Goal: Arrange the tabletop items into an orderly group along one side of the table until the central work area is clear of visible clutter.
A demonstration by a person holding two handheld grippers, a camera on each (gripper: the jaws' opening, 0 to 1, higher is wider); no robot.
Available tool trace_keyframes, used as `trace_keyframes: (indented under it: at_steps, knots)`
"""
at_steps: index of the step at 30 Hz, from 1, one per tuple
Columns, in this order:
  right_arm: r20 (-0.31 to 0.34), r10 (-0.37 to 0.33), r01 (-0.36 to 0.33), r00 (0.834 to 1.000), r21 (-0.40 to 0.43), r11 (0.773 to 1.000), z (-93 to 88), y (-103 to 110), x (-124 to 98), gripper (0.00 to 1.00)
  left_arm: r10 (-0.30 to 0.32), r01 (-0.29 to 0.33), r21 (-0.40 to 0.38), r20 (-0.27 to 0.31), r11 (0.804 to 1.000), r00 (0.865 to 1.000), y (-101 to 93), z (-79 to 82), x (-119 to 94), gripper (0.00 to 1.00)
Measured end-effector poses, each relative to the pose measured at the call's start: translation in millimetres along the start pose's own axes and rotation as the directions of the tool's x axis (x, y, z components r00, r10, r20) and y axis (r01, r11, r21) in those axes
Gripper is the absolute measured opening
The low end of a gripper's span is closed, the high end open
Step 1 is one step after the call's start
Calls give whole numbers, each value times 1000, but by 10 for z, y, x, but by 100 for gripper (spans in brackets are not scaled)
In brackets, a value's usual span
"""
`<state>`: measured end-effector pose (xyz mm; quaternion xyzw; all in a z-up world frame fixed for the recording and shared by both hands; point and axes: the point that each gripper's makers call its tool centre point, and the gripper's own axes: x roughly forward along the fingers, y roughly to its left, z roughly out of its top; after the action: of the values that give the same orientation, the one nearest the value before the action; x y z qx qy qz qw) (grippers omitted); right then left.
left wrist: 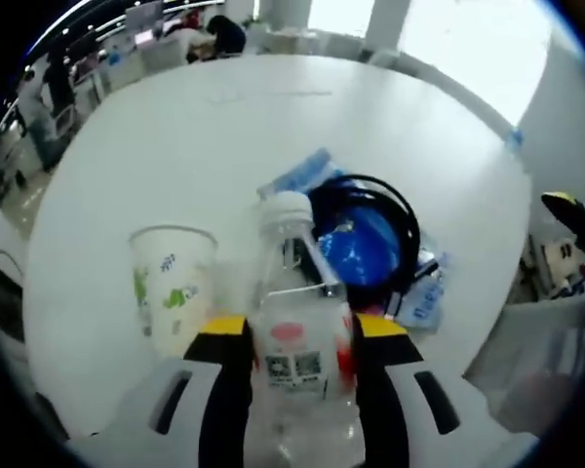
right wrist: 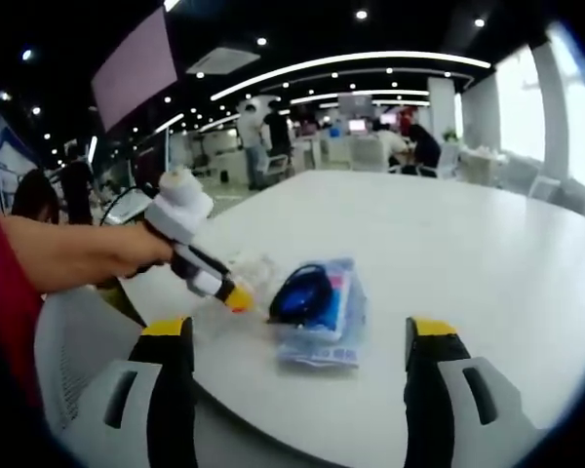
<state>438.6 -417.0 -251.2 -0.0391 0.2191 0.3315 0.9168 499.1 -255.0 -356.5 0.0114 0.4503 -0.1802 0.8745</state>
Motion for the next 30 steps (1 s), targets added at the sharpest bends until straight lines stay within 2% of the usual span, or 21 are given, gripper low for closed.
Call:
trace_keyframes:
  at_steps: [9,18,30]
  knots:
    - [-7,5,-5,1000,-7,1000,-14,16,4,88,-44,45,-5,65,999,997,-56,58,-213,36]
    - [-15,10,-10,1000,-14,1000,-31,24,2,88,-67,66,13,91,998,994,-124,39,-302,35]
    - [-27,21,-21,999,-17,1000,-52,44,11,88,-84,81,25,122,996,989,-120,64,-335,35]
